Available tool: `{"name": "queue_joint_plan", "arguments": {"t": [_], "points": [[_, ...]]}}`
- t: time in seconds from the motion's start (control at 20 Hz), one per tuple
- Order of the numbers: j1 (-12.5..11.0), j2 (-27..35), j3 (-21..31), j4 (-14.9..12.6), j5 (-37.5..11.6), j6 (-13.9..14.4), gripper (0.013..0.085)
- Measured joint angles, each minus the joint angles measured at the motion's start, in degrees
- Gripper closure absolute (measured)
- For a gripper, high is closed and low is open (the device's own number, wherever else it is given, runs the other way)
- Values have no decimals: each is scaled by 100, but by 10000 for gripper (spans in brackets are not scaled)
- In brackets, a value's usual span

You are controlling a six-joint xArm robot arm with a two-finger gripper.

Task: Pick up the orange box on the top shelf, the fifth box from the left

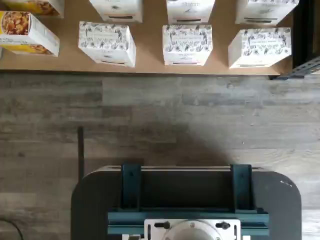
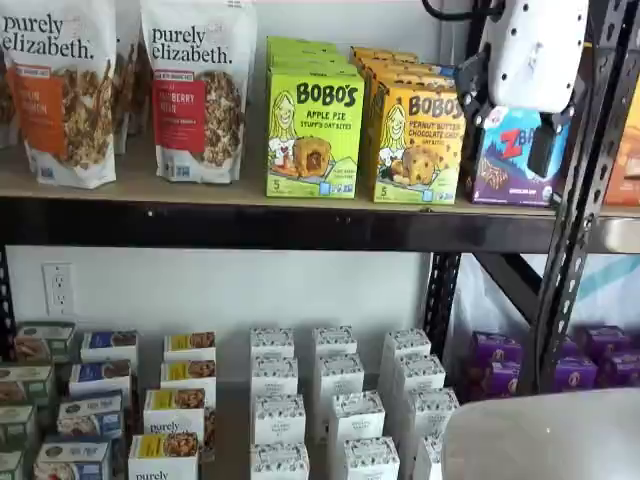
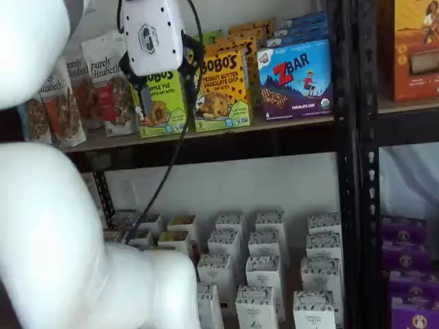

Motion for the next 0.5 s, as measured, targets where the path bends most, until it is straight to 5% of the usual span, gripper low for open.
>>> {"name": "queue_joint_plan", "arguments": {"t": [0.5], "points": [[131, -2, 20, -201, -11, 46, 130]]}}
